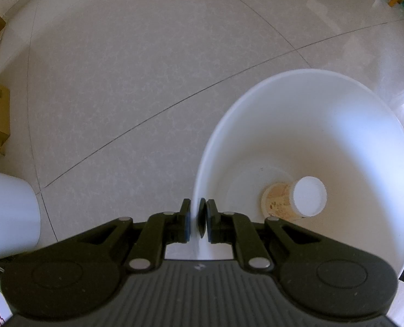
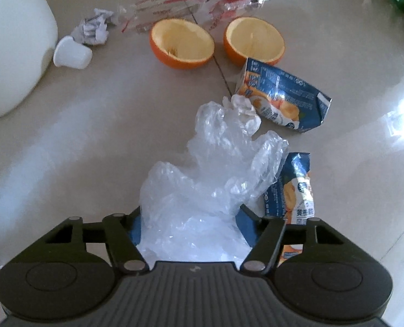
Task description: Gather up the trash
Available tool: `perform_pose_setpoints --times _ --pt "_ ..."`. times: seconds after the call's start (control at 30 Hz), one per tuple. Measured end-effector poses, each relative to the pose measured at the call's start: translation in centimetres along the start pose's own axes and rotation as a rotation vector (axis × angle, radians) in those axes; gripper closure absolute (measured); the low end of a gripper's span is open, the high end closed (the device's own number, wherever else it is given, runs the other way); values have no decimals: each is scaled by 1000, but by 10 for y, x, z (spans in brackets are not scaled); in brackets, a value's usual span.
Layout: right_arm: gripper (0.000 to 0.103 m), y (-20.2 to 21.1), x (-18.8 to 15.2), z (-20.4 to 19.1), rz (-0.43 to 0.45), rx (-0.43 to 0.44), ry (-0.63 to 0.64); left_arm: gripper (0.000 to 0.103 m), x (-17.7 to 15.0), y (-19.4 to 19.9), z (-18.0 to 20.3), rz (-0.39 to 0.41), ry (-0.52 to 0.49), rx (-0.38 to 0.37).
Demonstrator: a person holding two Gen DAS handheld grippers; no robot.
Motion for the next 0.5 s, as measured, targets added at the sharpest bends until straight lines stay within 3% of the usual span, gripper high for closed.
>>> perform_pose_setpoints --times 0.2,0.5 --pt "50 35 13 4 6 37 -2 94 0 -1 0 -2 0 1" --pt "51 119 49 6 87 55 70 94 -1 -1 1 -3 -7 6"
Point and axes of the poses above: each gripper's, at about its wrist camera, not at the fingertips, and y roughly against the way its jaws point, z to its right, x to its top, the point moved 9 cm from there along -y, roughly the way its jaws point, and after that the axes turned 15 degrees about y, right-handed, at the moved point
